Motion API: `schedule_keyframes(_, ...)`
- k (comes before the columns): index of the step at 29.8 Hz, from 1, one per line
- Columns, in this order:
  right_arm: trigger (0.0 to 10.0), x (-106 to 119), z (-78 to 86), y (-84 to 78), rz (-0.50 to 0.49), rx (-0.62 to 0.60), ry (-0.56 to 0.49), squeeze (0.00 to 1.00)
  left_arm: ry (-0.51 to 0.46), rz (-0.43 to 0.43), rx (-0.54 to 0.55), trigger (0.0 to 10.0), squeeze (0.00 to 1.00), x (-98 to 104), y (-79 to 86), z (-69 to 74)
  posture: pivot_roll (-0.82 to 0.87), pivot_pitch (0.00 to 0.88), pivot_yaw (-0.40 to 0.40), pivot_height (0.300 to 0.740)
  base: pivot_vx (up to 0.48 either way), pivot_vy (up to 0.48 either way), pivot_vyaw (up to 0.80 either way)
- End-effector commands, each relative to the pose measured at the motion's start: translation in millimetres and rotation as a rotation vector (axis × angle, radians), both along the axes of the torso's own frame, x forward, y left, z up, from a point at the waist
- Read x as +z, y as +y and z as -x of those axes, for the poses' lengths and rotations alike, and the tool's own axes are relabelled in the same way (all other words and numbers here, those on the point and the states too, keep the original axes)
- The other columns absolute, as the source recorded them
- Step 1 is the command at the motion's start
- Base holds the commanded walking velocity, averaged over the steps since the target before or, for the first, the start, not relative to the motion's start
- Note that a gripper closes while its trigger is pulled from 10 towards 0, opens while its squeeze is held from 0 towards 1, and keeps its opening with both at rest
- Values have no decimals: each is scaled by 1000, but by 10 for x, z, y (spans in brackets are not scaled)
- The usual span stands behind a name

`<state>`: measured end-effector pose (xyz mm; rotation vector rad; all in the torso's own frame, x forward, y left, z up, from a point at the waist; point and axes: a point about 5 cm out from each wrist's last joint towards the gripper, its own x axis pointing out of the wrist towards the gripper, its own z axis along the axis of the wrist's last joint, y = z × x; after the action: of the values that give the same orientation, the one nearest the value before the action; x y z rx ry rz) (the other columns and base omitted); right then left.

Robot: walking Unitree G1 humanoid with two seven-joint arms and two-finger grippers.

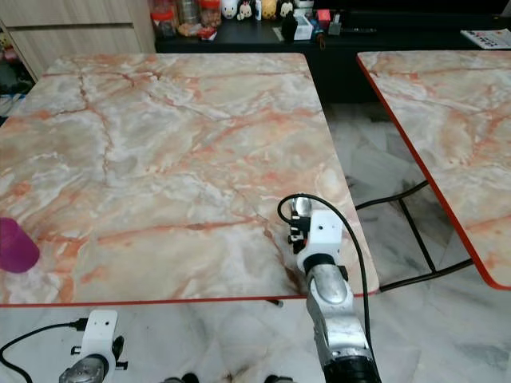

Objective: Setting the table

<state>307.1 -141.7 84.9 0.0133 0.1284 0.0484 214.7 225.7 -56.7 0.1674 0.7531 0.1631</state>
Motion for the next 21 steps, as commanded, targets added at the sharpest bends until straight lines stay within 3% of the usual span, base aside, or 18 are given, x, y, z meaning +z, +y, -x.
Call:
schedule_keyframes(1,10000,-18,-1,5,-1,2,7,1000,29,-3,10,10000,0,-38,11,58,30,130,-12,740,0,0,0)
schedule_keyframes(3,10000,-24,-4,8,4,3,11,1000,30,-2,8,10000,0,-37,9,55,29,128,-12,740,0,0,0)
schedule_keyframes(4,10000,-28,-5,11,9,4,12,302,30,-2,7,10000,0,-37,8,53,28,126,-12,740,0,0,0)
schedule_keyframes(5,10000,-30,-6,12,8,3,11,0,31,-2,6,10000,0,-36,8,51,28,128,-12,740,0,0,0)
schedule_keyframes(16,10000,-14,4,31,2,-8,6,0,31,1,9,10000,0,-32,11,45,30,143,-11,740,0,0,0)
schedule_keyframes(21,10000,-102,13,4,26,-38,59,0,44,3,14,10000,0,-53,21,83,32,156,-11,740,0,0,0)
